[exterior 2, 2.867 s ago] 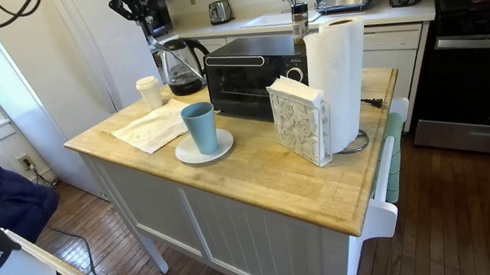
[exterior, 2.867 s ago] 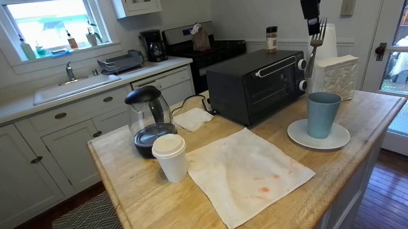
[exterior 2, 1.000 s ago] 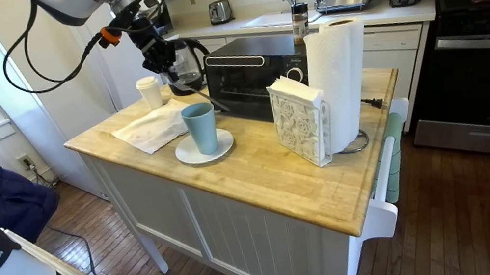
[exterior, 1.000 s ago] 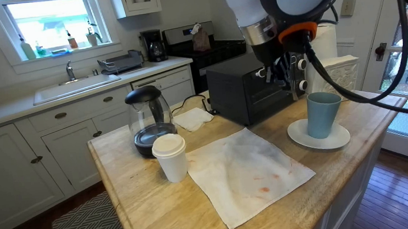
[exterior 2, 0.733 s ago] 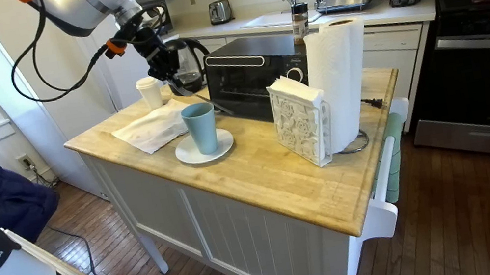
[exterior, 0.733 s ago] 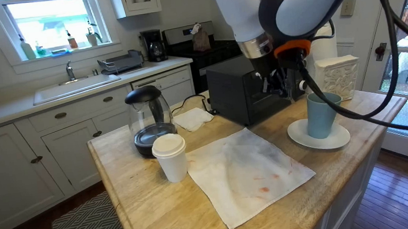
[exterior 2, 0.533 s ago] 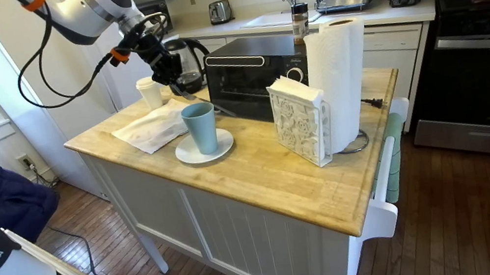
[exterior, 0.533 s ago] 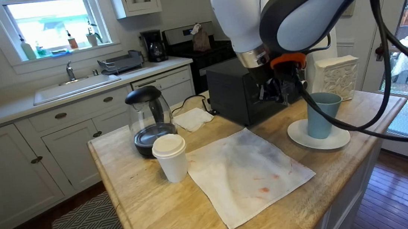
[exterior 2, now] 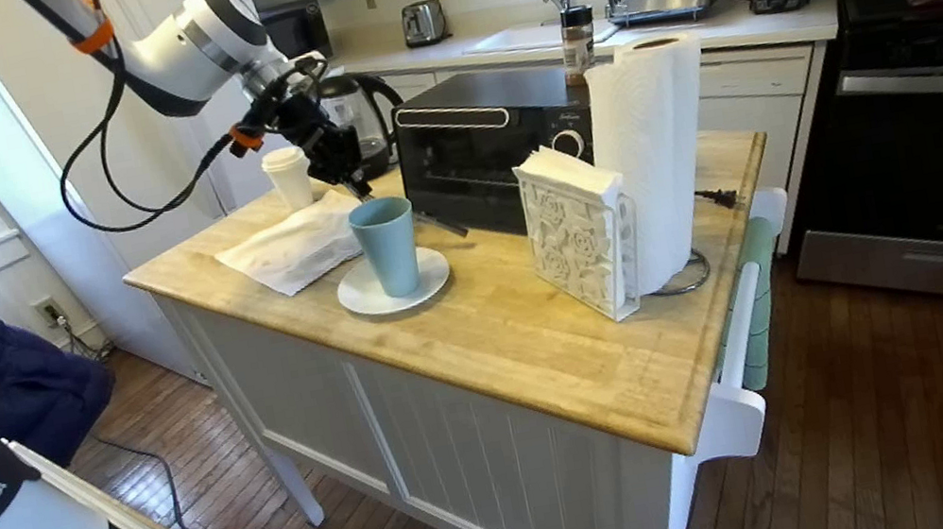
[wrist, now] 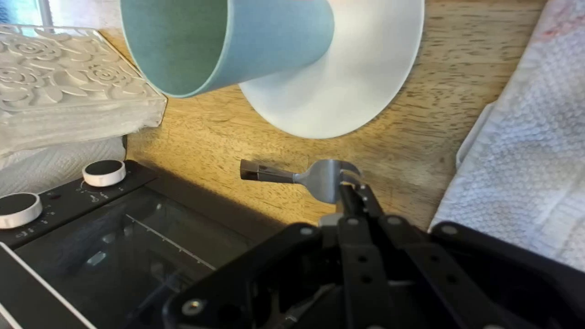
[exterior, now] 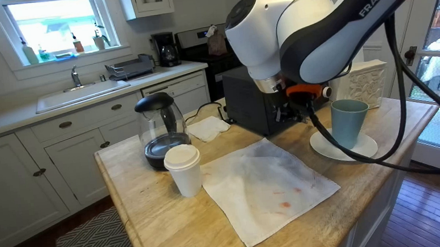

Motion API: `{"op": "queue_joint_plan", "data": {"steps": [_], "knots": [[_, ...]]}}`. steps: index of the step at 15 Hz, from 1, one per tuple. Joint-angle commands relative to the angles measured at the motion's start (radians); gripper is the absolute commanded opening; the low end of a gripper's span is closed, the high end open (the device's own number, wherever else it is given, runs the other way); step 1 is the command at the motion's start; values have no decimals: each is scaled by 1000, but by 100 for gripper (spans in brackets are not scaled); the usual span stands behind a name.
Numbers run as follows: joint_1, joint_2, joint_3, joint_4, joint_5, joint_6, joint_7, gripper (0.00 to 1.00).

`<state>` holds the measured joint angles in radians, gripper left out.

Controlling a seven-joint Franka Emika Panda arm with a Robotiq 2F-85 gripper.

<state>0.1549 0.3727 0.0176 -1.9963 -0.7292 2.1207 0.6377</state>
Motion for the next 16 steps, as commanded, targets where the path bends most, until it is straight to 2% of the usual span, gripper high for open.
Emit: {"op": "queue_joint_plan", "data": {"steps": [1,13,14,15,16], "knots": [[31,58,-20,55,-27,3,67,1],[79,201,-49,163,-56,-37,88,1],[80,207,-50,167,-56,-39,87,8],[78,212,-50,172,-52,-40,82,28],[76,218,-50,175,-47,-39,77,33]]}}
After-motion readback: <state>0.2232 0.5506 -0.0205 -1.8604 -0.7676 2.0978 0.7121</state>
